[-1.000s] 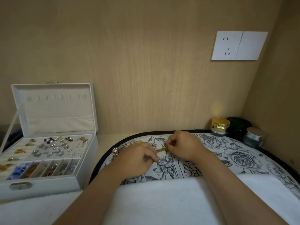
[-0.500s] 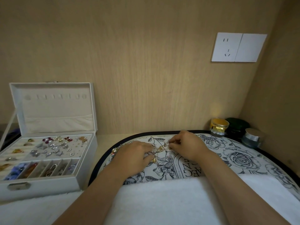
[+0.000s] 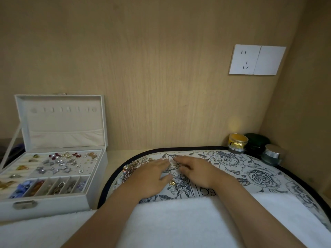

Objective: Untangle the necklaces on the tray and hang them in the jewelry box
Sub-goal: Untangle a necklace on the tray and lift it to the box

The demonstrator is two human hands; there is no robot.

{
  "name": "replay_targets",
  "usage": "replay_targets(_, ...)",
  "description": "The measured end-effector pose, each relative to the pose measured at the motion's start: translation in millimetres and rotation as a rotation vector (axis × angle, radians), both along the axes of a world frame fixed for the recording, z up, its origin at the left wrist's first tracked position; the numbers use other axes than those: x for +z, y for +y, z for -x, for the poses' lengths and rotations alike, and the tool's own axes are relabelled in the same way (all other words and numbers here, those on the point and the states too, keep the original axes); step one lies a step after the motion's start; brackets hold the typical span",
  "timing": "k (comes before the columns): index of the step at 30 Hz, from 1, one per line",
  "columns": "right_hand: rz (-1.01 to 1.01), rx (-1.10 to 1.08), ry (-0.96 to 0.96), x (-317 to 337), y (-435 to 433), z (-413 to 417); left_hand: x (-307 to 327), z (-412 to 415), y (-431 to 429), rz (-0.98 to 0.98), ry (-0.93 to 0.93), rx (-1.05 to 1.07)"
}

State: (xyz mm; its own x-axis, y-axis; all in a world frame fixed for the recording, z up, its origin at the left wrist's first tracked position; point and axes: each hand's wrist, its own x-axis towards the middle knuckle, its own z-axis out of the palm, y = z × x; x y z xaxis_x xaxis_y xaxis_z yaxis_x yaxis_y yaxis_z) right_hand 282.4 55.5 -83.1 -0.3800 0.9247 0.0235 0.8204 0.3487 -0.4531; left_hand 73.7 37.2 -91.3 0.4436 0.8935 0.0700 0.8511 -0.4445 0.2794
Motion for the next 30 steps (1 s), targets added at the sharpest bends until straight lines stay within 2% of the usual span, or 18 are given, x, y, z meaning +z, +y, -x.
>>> replay_targets(4, 0.036, -0.002, -0.214, 0.3, -0.5, -4.9, -2.2, 6.6, 4.1, 0.067, 0.155, 0.027)
replay_targets(7, -0.062, -0.040, -0.238, 0.0, -2.0, -7.7, -0.9, 7.8, 3.0, 0.066, 0.174, 0.044)
replay_targets(9, -0.172, -0.063, -0.167, 0.8, -5.3, -12.1, 0.3, 7.3, 3.1, 0.032, 0.122, 0.061)
replay_targets(11, -0.279, -0.067, -0.128, 2.1, -9.7, -15.1, 1.7, 6.3, 4.7, -0.072, -0.011, 0.066)
replay_targets(14, -0.283, -0.049, -0.116, 0.1, -17.2, -13.0, 3.2, 3.3, 3.8, -0.230, -0.196, -0.018)
replay_targets(18, -0.280, -0.104, -0.048, -1.1, -21.6, -7.5, 0.0, 1.2, -0.4, -0.158, -0.228, -0.074)
replay_targets(22, -0.257, -0.147, -0.123, 4.3, -22.7, -6.5, -0.7, 6.5, 1.3, -0.111, -0.244, -0.032)
replay_targets(23, -0.238, -0.156, -0.092, 4.4, -22.7, -7.1, -0.5, 7.6, 1.7, -0.099, -0.243, -0.022)
replay_targets(25, -0.195, -0.186, 0.089, 3.5, -22.0, -9.2, 0.1, 7.2, 1.2, -0.085, -0.235, -0.011)
replay_targets(27, -0.153, -0.226, 0.363, 5.8, -21.4, -9.1, 0.2, 4.0, 0.4, -0.093, -0.241, -0.007)
replay_targets(30, -0.058, -0.207, 0.810, 15.3, -21.1, -0.4, 3.3, -7.2, -1.2, -0.106, -0.363, -0.016)
